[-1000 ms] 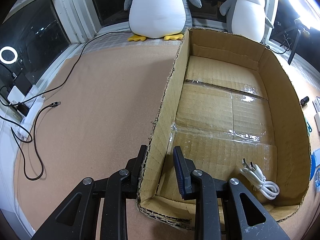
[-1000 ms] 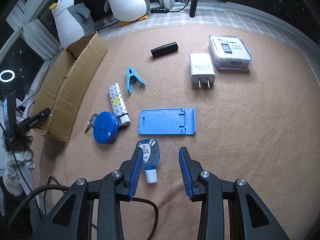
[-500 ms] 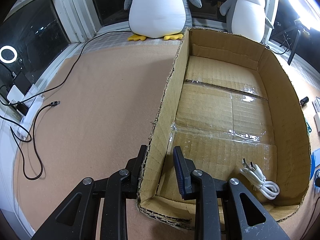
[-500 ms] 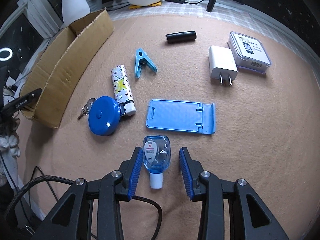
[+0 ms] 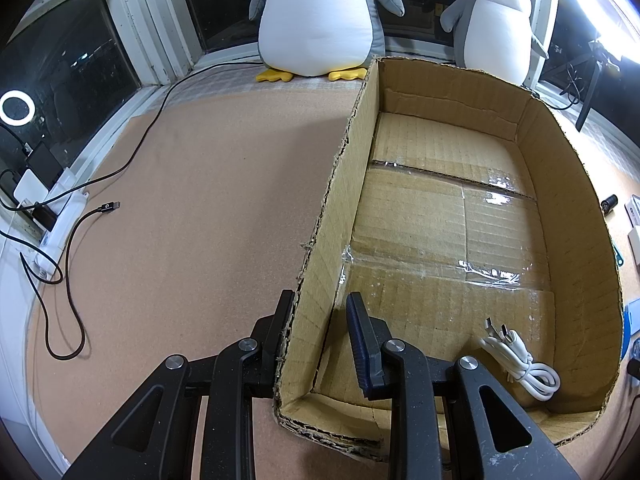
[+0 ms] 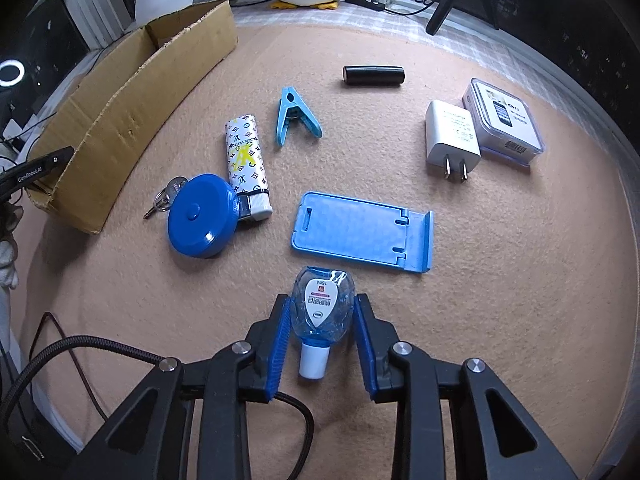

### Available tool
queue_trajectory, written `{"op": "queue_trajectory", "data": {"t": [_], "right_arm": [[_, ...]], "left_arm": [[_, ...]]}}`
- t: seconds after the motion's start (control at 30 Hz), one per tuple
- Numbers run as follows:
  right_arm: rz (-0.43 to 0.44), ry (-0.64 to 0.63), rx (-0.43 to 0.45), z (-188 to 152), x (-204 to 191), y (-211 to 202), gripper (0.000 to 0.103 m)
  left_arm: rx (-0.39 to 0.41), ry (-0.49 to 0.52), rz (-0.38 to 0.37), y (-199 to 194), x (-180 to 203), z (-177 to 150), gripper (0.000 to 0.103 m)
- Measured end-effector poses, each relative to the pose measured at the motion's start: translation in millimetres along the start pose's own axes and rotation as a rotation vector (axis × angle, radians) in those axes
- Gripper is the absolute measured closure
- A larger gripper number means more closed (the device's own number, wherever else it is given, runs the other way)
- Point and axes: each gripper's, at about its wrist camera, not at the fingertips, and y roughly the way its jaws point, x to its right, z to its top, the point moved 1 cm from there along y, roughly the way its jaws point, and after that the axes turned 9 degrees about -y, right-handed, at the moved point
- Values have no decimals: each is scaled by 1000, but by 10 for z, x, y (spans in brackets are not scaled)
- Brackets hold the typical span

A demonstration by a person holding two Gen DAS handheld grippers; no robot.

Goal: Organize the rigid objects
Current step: 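Grasp the clear hand-sanitizer bottle with the right tool, then carry the sanitizer bottle into the box and release it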

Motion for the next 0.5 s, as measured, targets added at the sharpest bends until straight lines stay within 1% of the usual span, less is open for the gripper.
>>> {"op": "queue_trajectory", "data": {"t": [0.27, 0.4, 0.5], "right_arm": [[25, 36, 21, 0, 22, -92, 75], [50, 42, 73, 106, -5, -289, 75], [81, 30, 137, 289, -96, -503, 75]], "left_arm": [[0, 0, -1, 1, -1, 0, 75], [1, -1, -1, 3, 2, 1, 75], [0, -1, -2, 4, 3, 2, 75]]}}
